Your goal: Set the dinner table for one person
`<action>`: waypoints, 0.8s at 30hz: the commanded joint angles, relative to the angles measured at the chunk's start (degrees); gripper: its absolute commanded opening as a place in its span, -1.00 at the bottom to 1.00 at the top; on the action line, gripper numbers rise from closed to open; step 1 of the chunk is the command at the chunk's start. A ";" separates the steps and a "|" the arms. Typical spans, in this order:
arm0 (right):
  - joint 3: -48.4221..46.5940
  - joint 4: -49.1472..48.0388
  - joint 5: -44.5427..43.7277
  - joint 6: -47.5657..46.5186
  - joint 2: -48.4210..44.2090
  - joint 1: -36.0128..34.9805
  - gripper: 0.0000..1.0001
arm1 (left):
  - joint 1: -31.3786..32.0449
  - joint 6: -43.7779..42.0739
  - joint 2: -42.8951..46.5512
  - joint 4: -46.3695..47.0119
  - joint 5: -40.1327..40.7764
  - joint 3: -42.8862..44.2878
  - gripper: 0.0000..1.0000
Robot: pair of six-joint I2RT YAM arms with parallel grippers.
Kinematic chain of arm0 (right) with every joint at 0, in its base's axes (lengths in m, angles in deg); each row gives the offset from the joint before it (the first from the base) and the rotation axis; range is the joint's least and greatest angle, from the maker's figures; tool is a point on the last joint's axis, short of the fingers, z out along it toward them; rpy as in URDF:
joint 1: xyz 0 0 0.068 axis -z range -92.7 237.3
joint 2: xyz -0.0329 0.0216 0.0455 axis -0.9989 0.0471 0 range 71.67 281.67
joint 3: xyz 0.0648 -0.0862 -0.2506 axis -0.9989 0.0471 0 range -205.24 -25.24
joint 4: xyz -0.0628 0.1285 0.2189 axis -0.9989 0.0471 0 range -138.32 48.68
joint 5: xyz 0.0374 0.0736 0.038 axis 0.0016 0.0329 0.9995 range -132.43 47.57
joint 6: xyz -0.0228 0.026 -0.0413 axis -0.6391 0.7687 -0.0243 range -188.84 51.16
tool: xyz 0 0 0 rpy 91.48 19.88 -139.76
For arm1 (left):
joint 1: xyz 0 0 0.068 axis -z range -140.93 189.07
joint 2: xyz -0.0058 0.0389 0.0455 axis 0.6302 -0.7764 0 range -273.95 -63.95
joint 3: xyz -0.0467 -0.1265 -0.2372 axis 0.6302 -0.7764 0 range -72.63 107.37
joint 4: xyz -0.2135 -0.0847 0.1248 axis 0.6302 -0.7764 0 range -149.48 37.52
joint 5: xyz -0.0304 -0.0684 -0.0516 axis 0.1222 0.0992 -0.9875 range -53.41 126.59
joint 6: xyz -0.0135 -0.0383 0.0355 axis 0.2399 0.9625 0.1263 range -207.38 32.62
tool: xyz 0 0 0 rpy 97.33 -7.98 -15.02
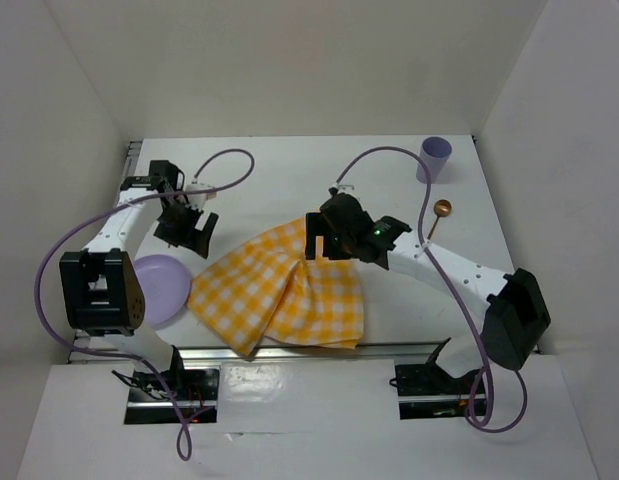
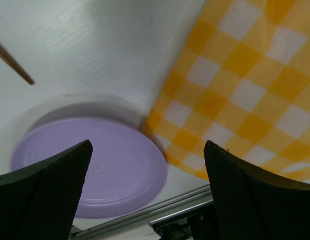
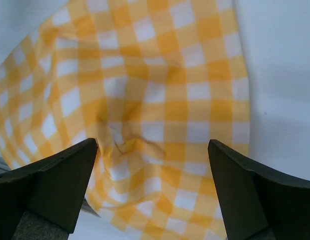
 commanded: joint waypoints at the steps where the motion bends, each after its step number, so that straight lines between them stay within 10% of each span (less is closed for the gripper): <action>1: -7.22 -4.54 -7.02 -6.48 0.93 0.40 1.00 | 2.21 -4.30 -0.17 0.29 1.18 -3.03 0.95; 14: -43.51 -0.35 11.43 -18.97 42.77 18.87 1.00 | 6.43 -1.85 2.45 -1.20 7.60 -9.79 0.93; 24: -29.30 -7.11 18.64 -19.51 40.86 17.55 1.00 | 6.43 -0.09 4.22 -0.15 8.64 -10.42 0.93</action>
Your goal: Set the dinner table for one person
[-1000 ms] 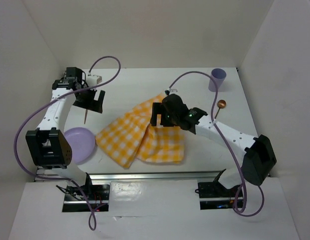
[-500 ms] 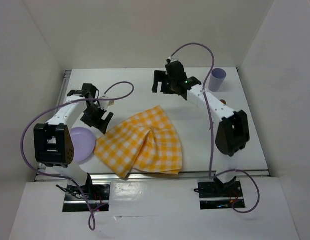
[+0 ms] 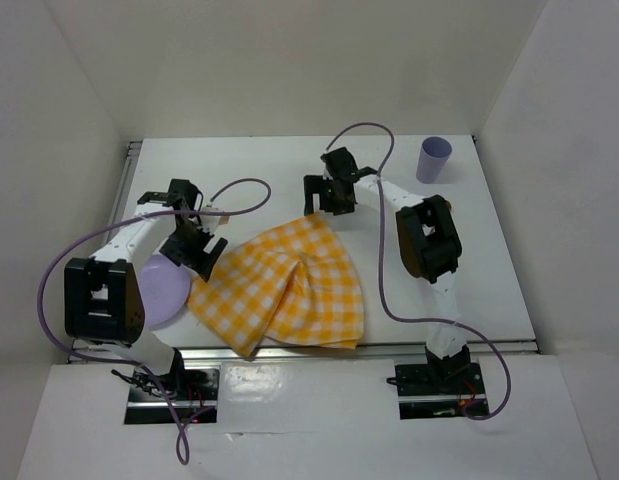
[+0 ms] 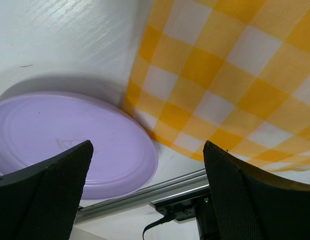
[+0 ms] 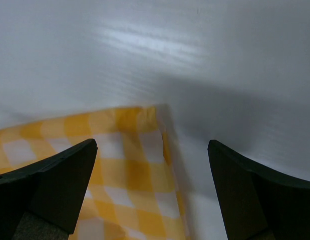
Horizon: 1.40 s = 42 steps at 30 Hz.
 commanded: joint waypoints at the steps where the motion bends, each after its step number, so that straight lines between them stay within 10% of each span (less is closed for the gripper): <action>1: 6.24 -0.54 0.78 -1.26 -3.43 -1.53 1.00 | -0.08 1.79 0.57 0.58 1.50 0.36 0.93; 11: 7.23 -2.38 -2.22 -1.87 0.08 -1.53 0.88 | -0.08 1.80 0.57 1.10 1.69 0.98 0.93; 15: 4.32 -2.91 1.12 0.93 3.25 -0.22 -0.17 | -0.08 1.80 0.57 1.10 0.82 0.45 0.93; 16: 5.88 -3.52 1.82 3.12 3.25 1.35 -0.70 | -0.08 1.80 0.57 1.10 -0.06 0.45 0.93; 18: 8.96 -6.32 3.05 4.45 0.64 4.51 -1.00 | -0.08 1.10 0.57 1.10 -0.60 0.45 0.93; 26: 23.38 -13.10 7.61 -7.89 -12.64 13.49 -1.00 | 1.24 -0.32 -9.52 3.90 -2.37 9.12 0.93; 36: 19.69 -9.85 12.29 -13.83 -11.24 13.50 -1.00 | 2.47 11.90 -34.38 5.16 -7.26 37.40 0.90; 42: 20.93 -9.85 8.25 -13.83 -14.40 13.50 -1.00 | 0.55 13.66 -38.12 -2.76 -8.07 40.19 0.69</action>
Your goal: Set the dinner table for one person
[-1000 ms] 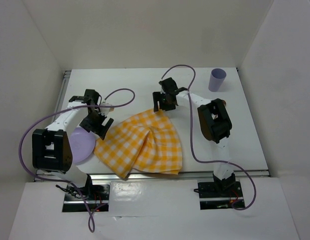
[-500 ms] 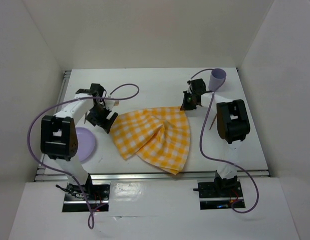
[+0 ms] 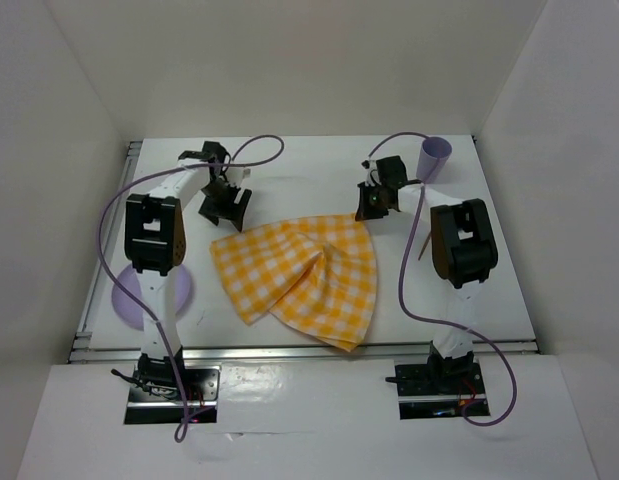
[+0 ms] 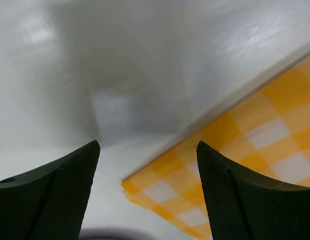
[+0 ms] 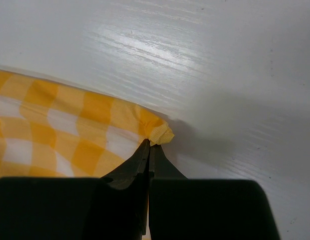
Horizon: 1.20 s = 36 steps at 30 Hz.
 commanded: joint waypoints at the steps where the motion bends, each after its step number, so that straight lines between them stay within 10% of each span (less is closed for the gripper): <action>1: -0.38 0.42 -2.44 -1.41 -4.42 -0.18 -1.00 | -2.28 2.52 1.78 -6.72 -2.08 -2.04 0.69; 17: -1.79 1.47 -1.66 -0.88 -6.45 -0.18 -1.00 | -4.05 -2.58 2.32 -8.92 -10.15 -14.54 0.68; 22: -0.56 1.47 -1.66 -0.88 -7.50 -0.18 -1.00 | -4.05 0.14 -2.68 -8.31 -15.53 -10.42 0.20; 25: 0.58 0.86 -1.66 -0.88 -8.21 -0.18 -1.00 | -4.57 2.50 -3.92 -6.64 -13.53 -9.80 -1.00; 36: 2.60 1.39 -10.70 1.40 -28.83 -0.18 -1.00 | -6.16 1.73 19.88 -8.29 -7.54 5.74 -1.00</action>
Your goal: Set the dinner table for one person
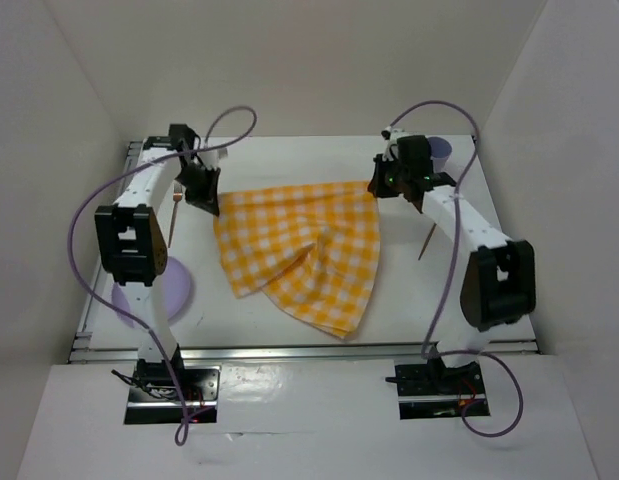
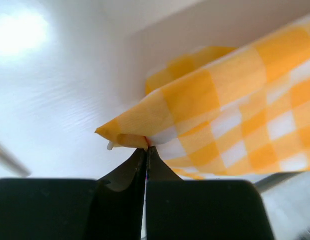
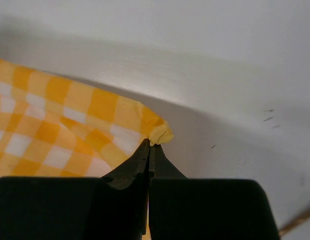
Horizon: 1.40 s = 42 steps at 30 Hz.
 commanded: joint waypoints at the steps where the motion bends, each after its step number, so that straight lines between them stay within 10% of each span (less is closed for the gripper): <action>1: 1.18 -0.67 -6.22 1.12 -16.92 -0.18 -1.00 | 0.46 -1.75 15.54 -1.28 2.92 8.73 -1.00; 17: -5.39 9.08 -4.65 -0.90 -54.84 -2.47 -1.00 | 2.23 -8.08 43.05 -17.99 8.00 22.19 -1.00; 27: -8.21 11.29 -6.22 2.96 -55.57 -2.47 -1.00 | 2.23 -5.89 44.50 -17.99 9.42 20.17 -1.00; 35: -6.81 8.31 -7.38 6.12 -36.77 -2.47 -1.00 | 4.23 -5.27 31.93 -13.07 1.63 17.70 -1.00; 38: -1.29 5.51 -7.37 7.53 -37.18 -2.47 -1.00 | 10.89 -8.96 29.01 -9.84 -10.07 15.26 -0.65; 42: 3.21 5.39 -10.00 7.53 -38.60 -2.47 -1.00 | 24.26 -14.85 33.38 6.57 -16.77 -10.05 0.40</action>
